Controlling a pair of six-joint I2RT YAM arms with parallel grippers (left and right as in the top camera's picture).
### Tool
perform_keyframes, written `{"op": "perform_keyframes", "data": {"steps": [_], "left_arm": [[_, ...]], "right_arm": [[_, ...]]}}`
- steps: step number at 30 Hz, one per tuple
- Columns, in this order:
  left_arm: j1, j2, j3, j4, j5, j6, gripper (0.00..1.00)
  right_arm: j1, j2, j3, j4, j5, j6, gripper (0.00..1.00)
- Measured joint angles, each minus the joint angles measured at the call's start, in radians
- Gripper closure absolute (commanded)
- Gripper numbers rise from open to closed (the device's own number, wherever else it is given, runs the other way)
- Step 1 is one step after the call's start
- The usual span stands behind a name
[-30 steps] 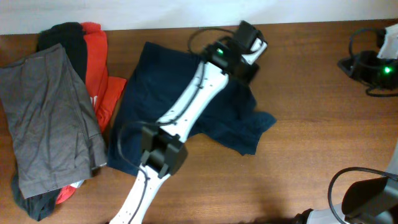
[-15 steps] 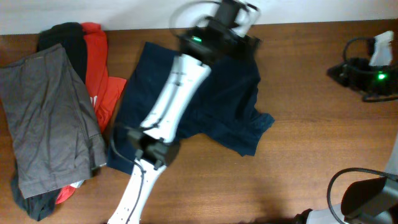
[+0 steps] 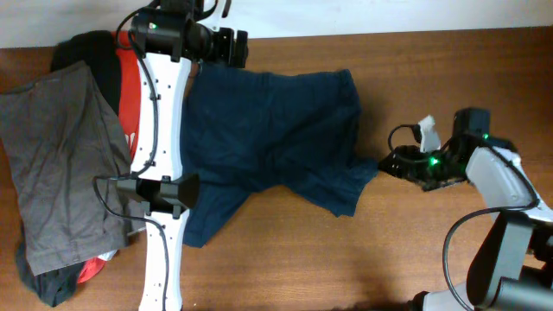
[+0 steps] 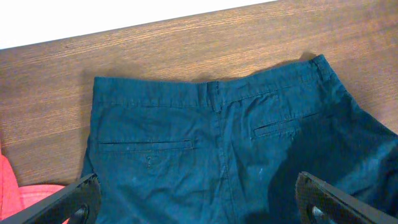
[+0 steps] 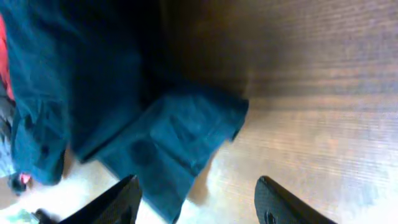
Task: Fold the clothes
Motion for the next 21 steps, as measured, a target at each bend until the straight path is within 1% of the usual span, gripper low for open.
{"op": "perform_keyframes", "data": {"steps": [2,4,8,9,10,11,13,15,21], "left_arm": [[0.002,0.0,0.0,0.002,0.003,0.0,0.01],[0.002,0.0,0.0,0.007,0.004,0.001,0.01],[0.002,0.0,0.0,0.01,0.007,0.009,0.01],[0.002,0.0,0.0,0.011,0.007,0.015,0.01],[0.002,0.0,0.0,0.011,0.008,0.018,0.01],[0.002,0.0,0.0,0.01,0.008,0.021,0.01],[0.002,0.0,0.0,0.008,0.007,0.025,0.01],[0.002,0.0,0.0,0.004,0.007,0.031,0.01],[0.002,0.0,0.0,0.004,0.007,0.031,0.01]], "right_arm": [[0.004,0.0,-0.027,0.112,-0.007,0.017,0.32],[0.014,0.0,-0.04,0.174,-0.007,0.008,0.32],[0.068,0.008,-0.056,0.293,-0.006,-0.04,0.32],[0.08,0.018,-0.056,0.321,-0.001,-0.054,0.33],[0.09,0.031,-0.056,0.338,0.003,-0.074,0.36],[0.097,0.043,-0.056,0.349,0.006,-0.098,0.39],[0.102,0.07,-0.056,0.356,0.015,-0.151,0.4],[0.101,0.085,-0.056,0.356,0.02,-0.2,0.4],[0.101,0.102,-0.057,0.327,0.015,-0.263,0.41]]}}
